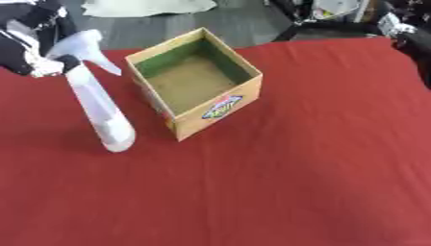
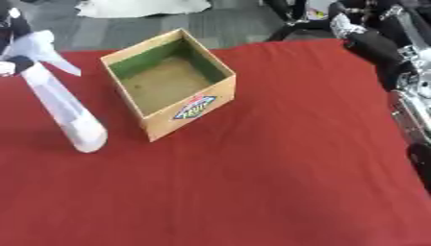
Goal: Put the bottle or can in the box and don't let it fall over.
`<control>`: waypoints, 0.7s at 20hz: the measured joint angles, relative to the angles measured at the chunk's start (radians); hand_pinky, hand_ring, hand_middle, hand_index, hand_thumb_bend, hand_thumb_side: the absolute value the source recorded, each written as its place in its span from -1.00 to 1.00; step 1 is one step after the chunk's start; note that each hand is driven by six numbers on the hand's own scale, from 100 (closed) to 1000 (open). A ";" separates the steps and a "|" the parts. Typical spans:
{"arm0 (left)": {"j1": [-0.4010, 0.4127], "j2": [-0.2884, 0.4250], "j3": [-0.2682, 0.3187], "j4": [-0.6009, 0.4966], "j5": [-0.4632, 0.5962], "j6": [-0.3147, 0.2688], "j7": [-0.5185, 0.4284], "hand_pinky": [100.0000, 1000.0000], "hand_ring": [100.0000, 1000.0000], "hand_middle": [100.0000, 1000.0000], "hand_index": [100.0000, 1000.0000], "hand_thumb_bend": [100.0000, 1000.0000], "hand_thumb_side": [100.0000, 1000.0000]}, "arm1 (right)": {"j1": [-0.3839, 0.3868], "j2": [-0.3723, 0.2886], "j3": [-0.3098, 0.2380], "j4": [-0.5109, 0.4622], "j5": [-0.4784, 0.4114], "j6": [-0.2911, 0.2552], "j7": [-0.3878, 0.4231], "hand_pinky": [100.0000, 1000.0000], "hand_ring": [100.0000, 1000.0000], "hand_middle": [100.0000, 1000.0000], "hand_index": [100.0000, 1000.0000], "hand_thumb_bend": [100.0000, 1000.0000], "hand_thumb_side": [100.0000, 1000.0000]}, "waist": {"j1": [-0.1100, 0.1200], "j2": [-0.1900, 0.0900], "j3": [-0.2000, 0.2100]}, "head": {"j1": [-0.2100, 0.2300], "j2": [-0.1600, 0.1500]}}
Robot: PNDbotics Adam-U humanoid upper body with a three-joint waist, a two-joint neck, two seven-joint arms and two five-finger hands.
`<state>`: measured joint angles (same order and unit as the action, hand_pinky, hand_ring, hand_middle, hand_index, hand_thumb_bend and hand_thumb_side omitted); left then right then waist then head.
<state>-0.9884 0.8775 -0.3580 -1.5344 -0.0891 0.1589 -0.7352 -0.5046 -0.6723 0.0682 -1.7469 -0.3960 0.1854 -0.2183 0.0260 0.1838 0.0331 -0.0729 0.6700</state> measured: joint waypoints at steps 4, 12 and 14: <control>-0.027 -0.015 0.021 0.019 -0.001 -0.003 0.009 -0.05 -0.36 -0.23 -0.24 -0.79 -1.00 | -0.002 0.000 0.000 0.000 0.000 0.000 0.001 0.57 0.54 0.46 0.67 -0.83 -0.60 | 0.002 -0.007 -0.003 | -0.007 0.002; -0.079 -0.048 0.057 0.111 -0.046 -0.021 0.026 -0.05 -0.37 -0.23 -0.25 -0.80 -1.00 | -0.006 0.000 0.000 0.000 0.000 0.001 0.006 0.57 0.54 0.46 0.67 -0.82 -0.60 | 0.006 -0.007 -0.013 | 0.000 0.016; -0.087 -0.054 0.066 0.131 -0.057 -0.029 0.029 -0.05 -0.37 -0.23 -0.25 -0.80 -1.00 | -0.007 0.000 0.000 0.000 0.000 0.000 0.007 0.57 0.54 0.46 0.67 -0.82 -0.60 | 0.008 -0.007 -0.013 | 0.004 0.023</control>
<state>-1.0754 0.8236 -0.2922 -1.4036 -0.1459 0.1298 -0.7062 -0.5115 -0.6723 0.0686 -1.7470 -0.3960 0.1858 -0.2114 0.0339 0.1768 0.0205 -0.0689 0.6925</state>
